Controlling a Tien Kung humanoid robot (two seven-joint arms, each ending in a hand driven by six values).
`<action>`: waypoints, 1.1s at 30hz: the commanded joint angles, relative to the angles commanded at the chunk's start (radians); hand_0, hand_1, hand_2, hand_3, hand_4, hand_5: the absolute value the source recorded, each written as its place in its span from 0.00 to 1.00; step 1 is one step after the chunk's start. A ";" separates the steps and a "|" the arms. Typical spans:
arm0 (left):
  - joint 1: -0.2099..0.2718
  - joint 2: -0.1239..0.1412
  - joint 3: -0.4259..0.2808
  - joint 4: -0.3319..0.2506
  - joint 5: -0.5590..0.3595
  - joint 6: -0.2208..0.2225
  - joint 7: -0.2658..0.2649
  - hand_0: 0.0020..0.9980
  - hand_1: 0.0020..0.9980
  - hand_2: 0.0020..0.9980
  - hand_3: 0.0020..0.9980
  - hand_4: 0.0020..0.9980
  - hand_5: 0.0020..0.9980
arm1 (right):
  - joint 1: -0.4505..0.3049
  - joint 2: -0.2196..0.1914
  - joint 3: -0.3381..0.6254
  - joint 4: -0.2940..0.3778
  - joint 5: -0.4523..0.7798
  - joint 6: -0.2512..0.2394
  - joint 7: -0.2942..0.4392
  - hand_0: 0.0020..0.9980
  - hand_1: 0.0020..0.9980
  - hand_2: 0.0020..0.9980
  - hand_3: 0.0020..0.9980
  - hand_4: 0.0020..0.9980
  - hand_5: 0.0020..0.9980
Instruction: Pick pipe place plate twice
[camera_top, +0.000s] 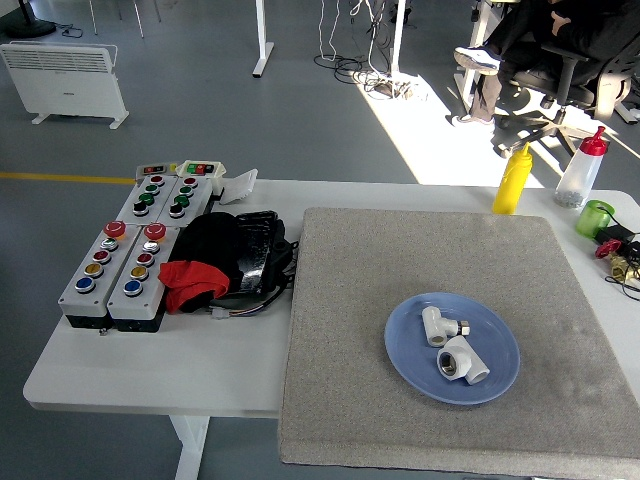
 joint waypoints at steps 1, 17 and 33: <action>-0.001 0.000 0.001 0.001 0.002 -0.001 0.000 0.66 0.61 0.60 0.60 0.30 1.00 | 0.000 0.000 0.000 0.000 0.002 0.001 -0.001 0.77 0.71 0.74 0.73 0.50 0.48; -0.009 -0.001 0.011 0.000 0.001 -0.002 0.000 0.66 0.61 0.61 0.60 0.30 1.00 | 0.005 0.001 0.011 -0.004 0.023 -0.015 -0.004 0.75 0.67 0.69 0.67 0.49 0.51; 0.026 0.007 0.113 0.032 -0.141 0.026 -0.052 0.66 0.62 0.62 0.60 0.30 1.00 | 0.022 0.003 -0.012 -0.011 0.018 -0.036 -0.023 0.74 0.65 0.65 0.65 0.49 0.51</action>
